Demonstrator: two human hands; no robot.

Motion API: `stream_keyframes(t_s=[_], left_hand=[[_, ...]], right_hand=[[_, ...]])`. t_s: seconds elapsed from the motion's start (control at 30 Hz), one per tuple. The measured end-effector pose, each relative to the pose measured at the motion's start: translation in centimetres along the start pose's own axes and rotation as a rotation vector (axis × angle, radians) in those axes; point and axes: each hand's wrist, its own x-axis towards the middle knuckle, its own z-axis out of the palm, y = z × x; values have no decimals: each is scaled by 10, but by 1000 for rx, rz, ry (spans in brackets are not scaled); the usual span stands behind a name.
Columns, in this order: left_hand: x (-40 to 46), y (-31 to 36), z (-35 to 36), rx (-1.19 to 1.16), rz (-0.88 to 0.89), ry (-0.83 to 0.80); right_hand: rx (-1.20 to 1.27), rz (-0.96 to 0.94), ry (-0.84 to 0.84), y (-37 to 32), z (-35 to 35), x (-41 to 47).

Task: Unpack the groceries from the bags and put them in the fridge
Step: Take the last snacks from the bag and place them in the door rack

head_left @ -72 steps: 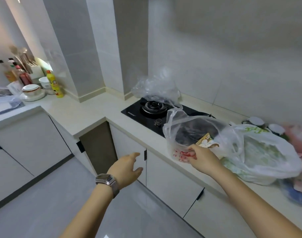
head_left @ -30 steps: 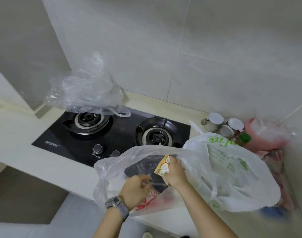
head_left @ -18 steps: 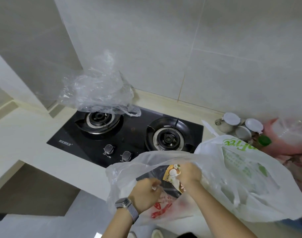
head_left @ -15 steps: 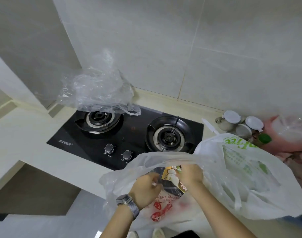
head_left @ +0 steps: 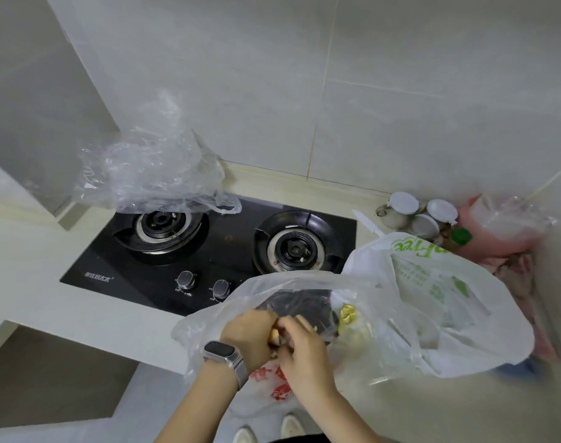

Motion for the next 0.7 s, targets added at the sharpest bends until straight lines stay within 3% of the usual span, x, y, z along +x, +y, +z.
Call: stream_keyframes(t_s=[0.1, 0.23, 0.33, 0.47, 0.7], left_hand=[[-11, -8, 3, -27, -40, 108], [-28, -15, -1, -368, -127, 319], [-38, -16, -6, -620, -173, 390], [-41, -17, -3, -992, -309, 386], [-33, -15, 19, -1173, -347, 408]], right_hand=[[104, -52, -44, 1, -7, 1], [117, 64, -105, 16, -32, 21], [-126, 214, -129, 52, -50, 55], [-529, 329, -455, 86, -67, 84], [-893, 282, -671, 101, -76, 87]])
